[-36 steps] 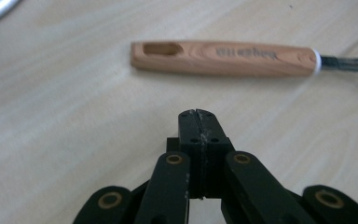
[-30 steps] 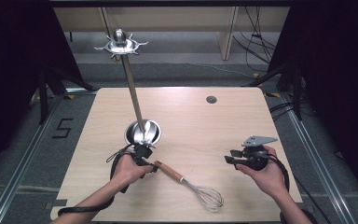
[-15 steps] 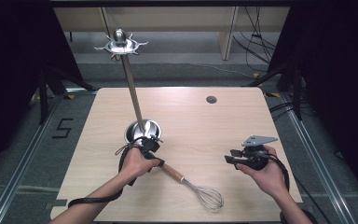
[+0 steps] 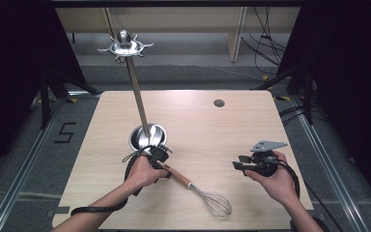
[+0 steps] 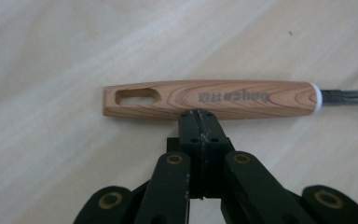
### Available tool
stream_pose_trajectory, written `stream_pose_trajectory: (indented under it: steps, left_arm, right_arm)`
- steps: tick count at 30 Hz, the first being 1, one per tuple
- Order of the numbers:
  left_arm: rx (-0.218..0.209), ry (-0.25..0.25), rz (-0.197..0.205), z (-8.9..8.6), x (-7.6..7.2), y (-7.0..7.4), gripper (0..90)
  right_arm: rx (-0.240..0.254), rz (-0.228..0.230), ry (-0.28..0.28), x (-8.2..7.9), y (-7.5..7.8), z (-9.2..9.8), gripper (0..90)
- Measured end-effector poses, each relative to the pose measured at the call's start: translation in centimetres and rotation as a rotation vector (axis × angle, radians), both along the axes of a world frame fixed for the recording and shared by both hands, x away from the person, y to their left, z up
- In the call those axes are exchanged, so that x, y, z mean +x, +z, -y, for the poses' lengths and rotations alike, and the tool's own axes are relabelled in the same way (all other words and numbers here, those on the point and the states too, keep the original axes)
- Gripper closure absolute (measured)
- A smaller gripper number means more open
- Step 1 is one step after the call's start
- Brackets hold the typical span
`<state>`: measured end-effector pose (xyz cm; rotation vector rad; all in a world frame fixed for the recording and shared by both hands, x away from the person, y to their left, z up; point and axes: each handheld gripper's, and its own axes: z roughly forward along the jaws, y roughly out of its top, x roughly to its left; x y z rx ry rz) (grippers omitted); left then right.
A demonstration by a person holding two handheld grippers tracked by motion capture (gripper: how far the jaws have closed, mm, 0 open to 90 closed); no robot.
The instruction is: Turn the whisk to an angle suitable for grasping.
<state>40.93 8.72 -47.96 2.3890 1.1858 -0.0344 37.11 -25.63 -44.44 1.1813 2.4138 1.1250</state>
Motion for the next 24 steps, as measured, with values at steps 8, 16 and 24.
stream_pose_trajectory:
  steps: [8,16,24]
  left_arm:
    - [0.018,0.012,0.023,2.1,2.4,0.5,89.1]
    - [0.055,-0.037,0.005,1.7,1.3,1.3,89.1]
    - [0.097,-0.032,-0.041,1.8,2.8,0.0,89.1]
  right_arm:
    - [-0.007,0.002,0.012,0.3,-0.1,0.4,61.6]
    - [0.000,-0.008,0.007,0.1,-0.1,0.4,61.4]
    - [0.002,-0.011,0.004,0.2,-0.1,0.0,61.3]
